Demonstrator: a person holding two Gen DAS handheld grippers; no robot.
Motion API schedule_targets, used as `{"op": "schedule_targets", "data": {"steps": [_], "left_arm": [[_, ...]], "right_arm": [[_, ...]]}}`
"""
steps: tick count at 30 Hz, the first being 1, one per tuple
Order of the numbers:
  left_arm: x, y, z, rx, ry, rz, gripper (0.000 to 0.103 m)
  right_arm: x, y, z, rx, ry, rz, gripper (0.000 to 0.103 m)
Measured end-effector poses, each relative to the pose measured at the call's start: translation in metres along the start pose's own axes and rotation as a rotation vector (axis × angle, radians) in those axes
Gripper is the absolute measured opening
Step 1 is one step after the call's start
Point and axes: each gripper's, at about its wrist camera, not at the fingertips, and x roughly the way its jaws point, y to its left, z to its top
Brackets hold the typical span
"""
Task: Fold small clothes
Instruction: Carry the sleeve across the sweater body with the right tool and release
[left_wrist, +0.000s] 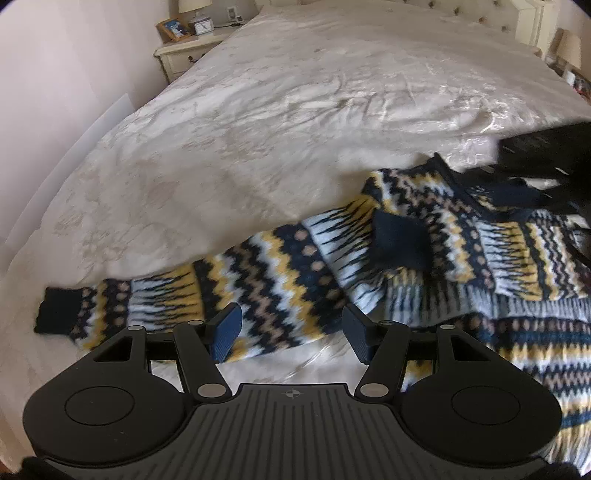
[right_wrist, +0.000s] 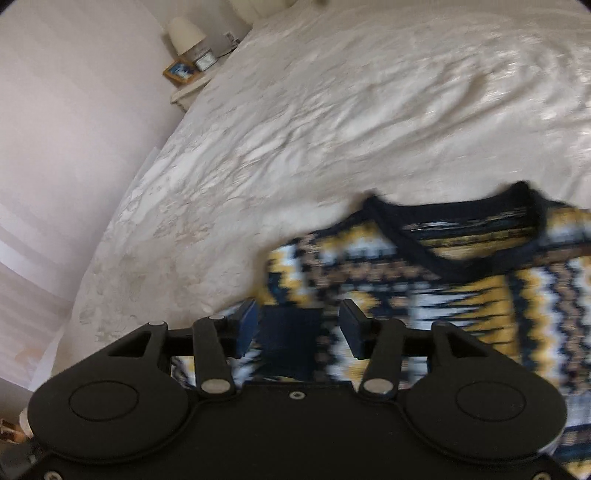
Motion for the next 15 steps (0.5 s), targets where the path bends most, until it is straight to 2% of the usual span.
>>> {"op": "schedule_targets", "data": {"steps": [6,11,15], "left_arm": [[0.011,-0.042,0.022,0.035,-0.017,-0.052,0.059],[0.034,-0.088,0.043,0.068,-0.017,-0.074,0.059],[0.061,-0.116,0.053,0.092,-0.001,-0.073,0.059]], "right_arm": [[-0.051,-0.074,-0.006,0.037,-0.049,-0.140,0.058],[-0.081,-0.147,-0.010,0.110,-0.046,-0.270,0.059],[-0.095,-0.198,-0.012,0.167,-0.049,-0.346,0.065]]}}
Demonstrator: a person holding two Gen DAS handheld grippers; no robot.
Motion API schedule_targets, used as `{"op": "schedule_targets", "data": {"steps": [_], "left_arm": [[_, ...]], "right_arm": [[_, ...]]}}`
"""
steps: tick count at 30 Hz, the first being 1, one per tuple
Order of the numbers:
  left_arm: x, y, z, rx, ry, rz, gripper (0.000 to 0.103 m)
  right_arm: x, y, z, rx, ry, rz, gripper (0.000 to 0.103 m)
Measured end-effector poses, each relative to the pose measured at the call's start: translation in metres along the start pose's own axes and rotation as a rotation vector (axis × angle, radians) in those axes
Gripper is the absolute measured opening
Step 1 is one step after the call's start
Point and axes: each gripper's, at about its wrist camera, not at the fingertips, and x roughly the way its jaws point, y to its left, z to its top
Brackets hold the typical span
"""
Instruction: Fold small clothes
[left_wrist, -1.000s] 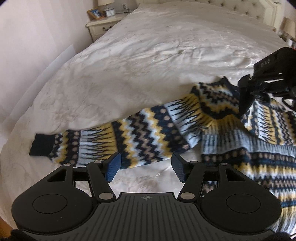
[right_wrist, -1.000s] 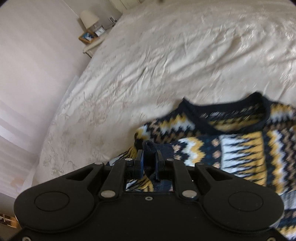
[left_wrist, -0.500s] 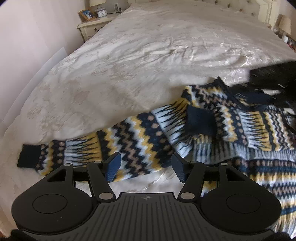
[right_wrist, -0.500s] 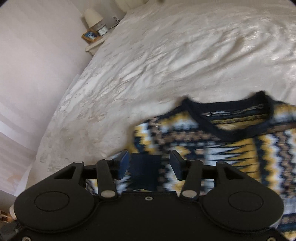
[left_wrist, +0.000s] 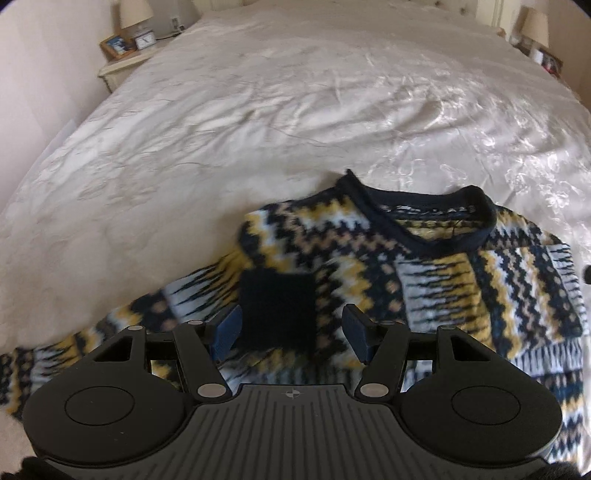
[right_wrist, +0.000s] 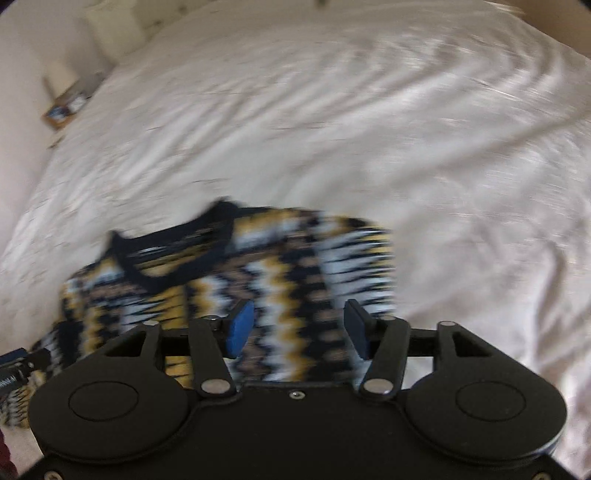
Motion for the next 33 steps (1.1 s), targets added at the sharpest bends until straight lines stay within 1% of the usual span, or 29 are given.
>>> {"op": "schedule_targets", "data": {"steps": [4,7,8,10,17,19,20,21,22,23,25,26,27,29,31,32,33], "left_arm": [[0.038,-0.012,-0.001,0.030,0.071,0.067,0.058],[0.077,-0.009,-0.014,0.042,0.183,0.123,0.059],[0.084,-0.006,-0.018,0.036,0.192,0.118,0.060],[0.086,-0.002,-0.022,0.025,0.177,0.110,0.061],[0.080,0.000,-0.022,0.010,0.160,0.110,0.060],[0.080,0.002,-0.021,0.001,0.155,0.110,0.060],[0.078,0.003,-0.022,-0.002,0.152,0.111,0.060],[0.077,0.003,-0.021,-0.005,0.148,0.113,0.059],[0.076,0.003,-0.022,-0.008,0.143,0.115,0.059],[0.074,0.002,-0.020,-0.011,0.134,0.119,0.059],[0.069,0.000,-0.017,-0.015,0.108,0.118,0.059],[0.067,-0.002,-0.017,-0.015,0.098,0.114,0.059],[0.066,-0.004,-0.018,-0.011,0.093,0.110,0.059],[0.068,-0.006,-0.020,0.001,0.094,0.115,0.060],[0.073,-0.006,-0.022,0.020,0.097,0.115,0.061],[0.075,-0.005,-0.023,0.032,0.102,0.115,0.061],[0.079,-0.004,-0.024,0.045,0.108,0.108,0.061]], "right_arm": [[0.015,-0.031,0.008,0.026,0.027,-0.031,0.065],[0.033,-0.041,0.013,0.028,0.056,-0.027,0.066],[0.039,-0.044,0.016,0.031,0.065,-0.020,0.067],[0.050,-0.050,0.019,0.044,0.083,0.006,0.071],[0.090,-0.056,0.026,0.063,0.136,0.088,0.072],[0.092,-0.053,0.027,0.057,0.142,0.107,0.056],[0.092,-0.050,0.027,0.045,0.148,0.105,0.026],[0.092,-0.045,0.028,0.019,0.155,0.092,0.018],[0.089,-0.038,0.029,-0.022,0.157,0.084,0.017],[0.084,-0.030,0.029,-0.080,0.143,0.058,0.016],[0.067,-0.020,0.032,-0.183,0.088,-0.020,0.014],[0.063,-0.021,0.033,-0.196,0.066,-0.040,0.014],[0.063,-0.024,0.034,-0.191,0.063,-0.057,0.014],[0.072,-0.029,0.034,-0.171,0.091,-0.059,0.013],[0.080,-0.023,0.034,-0.209,0.101,-0.081,0.014],[0.084,-0.019,0.034,-0.218,0.108,-0.087,0.015],[0.089,-0.018,0.034,-0.207,0.119,-0.085,0.022]]}}
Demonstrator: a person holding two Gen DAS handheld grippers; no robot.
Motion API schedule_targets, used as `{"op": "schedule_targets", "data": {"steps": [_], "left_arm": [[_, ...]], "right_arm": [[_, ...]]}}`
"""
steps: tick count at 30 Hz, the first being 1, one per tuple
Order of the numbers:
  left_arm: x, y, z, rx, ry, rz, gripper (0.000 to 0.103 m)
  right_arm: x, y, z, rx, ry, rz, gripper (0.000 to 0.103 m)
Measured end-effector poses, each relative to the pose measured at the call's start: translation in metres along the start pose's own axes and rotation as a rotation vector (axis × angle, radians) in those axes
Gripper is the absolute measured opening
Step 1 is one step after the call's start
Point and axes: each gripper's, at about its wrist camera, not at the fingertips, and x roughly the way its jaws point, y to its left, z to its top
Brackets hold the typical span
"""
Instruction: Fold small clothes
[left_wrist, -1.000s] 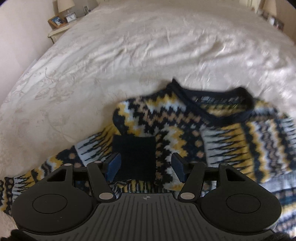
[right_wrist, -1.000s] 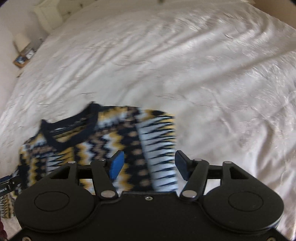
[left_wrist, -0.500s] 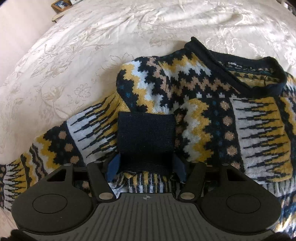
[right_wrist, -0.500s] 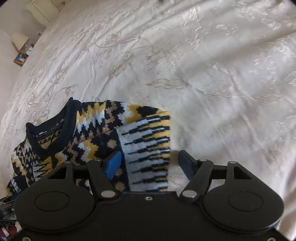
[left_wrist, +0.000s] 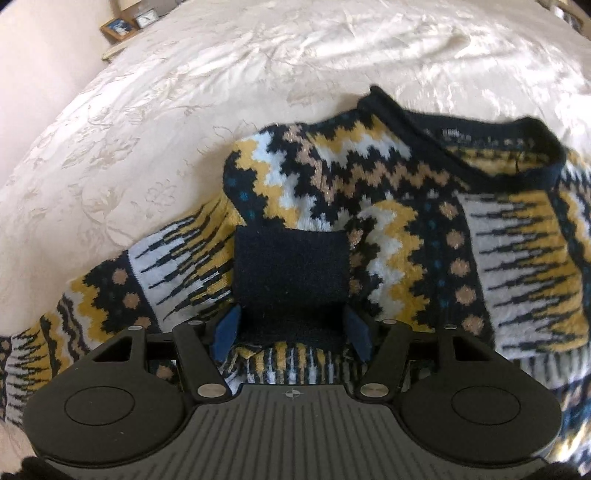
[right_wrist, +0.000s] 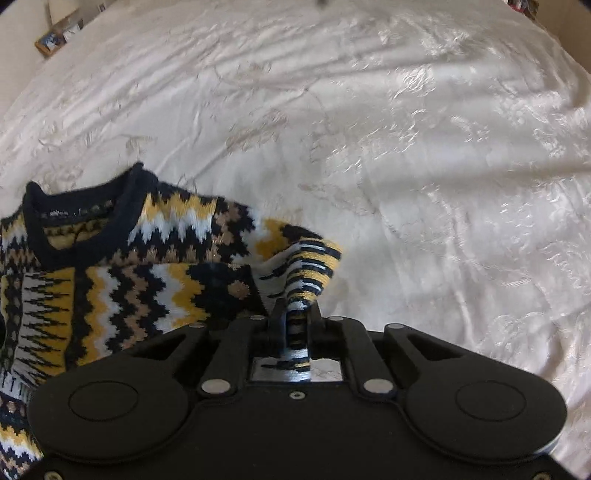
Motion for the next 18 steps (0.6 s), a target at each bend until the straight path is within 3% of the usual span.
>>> {"op": "schedule_targets", "data": {"steps": [2,3,6,8,11,14,18], "left_arm": [[0.000,0.002,0.003,0.012,0.010,-0.014,0.061],[-0.003,0.004,0.005,0.012,0.015,-0.017,0.060],[-0.018,0.013,0.006,-0.007,-0.012,0.038,0.059],[-0.029,0.020,-0.002,-0.022,-0.017,0.052,0.059],[-0.041,0.034,-0.022,-0.059,-0.002,-0.009,0.059],[-0.049,0.048,-0.052,-0.113,0.016,-0.092,0.059],[-0.048,0.056,-0.086,-0.128,0.051,-0.149,0.059]], "right_arm": [[0.003,-0.003,-0.001,0.039,0.007,0.011,0.032],[0.000,-0.004,-0.001,0.056,-0.001,0.008,0.046],[-0.022,-0.009,-0.006,0.062,-0.067,-0.010,0.062],[-0.040,-0.008,-0.015,0.052,-0.112,-0.008,0.062],[-0.059,-0.010,-0.031,0.070,-0.118,0.070,0.069],[-0.068,-0.008,-0.057,0.068,-0.080,0.116,0.069],[-0.068,-0.002,-0.098,0.059,-0.011,0.132,0.069]]}}
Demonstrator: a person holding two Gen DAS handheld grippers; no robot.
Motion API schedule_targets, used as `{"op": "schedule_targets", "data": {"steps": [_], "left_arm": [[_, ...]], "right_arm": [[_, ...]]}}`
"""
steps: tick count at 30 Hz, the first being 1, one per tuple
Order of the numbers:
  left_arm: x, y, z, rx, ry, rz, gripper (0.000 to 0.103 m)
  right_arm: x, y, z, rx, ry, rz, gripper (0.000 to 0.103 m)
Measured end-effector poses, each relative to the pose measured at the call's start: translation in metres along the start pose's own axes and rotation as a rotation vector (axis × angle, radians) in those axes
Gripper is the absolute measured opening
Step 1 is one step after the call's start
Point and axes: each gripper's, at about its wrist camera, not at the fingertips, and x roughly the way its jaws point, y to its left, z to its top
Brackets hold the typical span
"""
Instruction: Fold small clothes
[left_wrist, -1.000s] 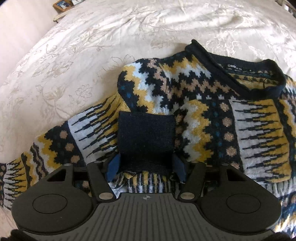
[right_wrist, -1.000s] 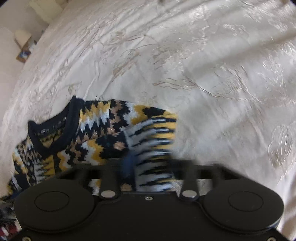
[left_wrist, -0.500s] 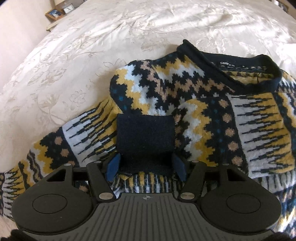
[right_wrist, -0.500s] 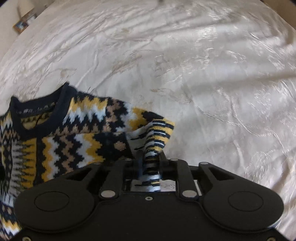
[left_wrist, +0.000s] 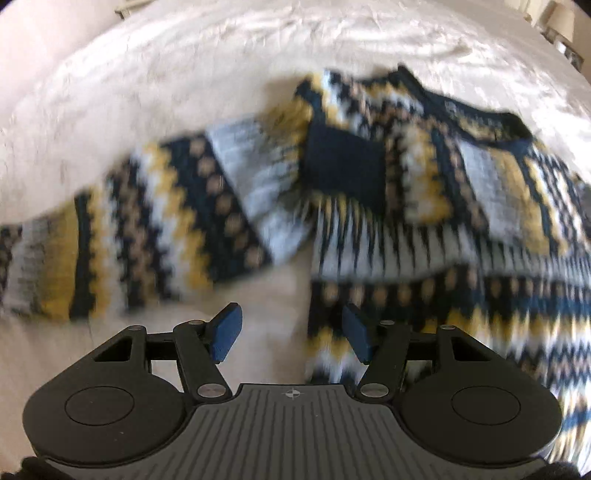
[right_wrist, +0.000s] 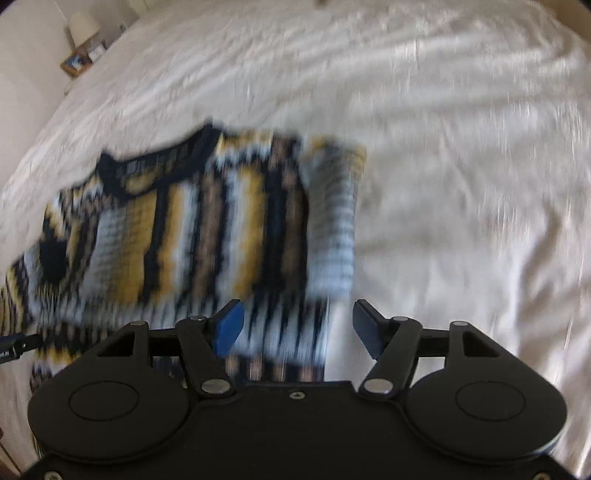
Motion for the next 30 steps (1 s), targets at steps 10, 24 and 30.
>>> {"op": "schedule_targets", "data": {"steps": [10,24,30], "left_arm": [[0.017,-0.004,0.009,-0.018,-0.043,-0.083,0.059],[0.015,-0.011,0.009,-0.005,-0.064,-0.054,0.011],[0.010,-0.007,0.004,0.092,-0.062,0.147,0.000]], "right_arm": [[0.019,-0.002,-0.030,0.049,0.036,0.042,0.071],[0.020,0.004,-0.031,0.033,0.053,0.096,0.015],[0.010,0.017,-0.031,-0.135,0.030,-0.059,0.014]]}}
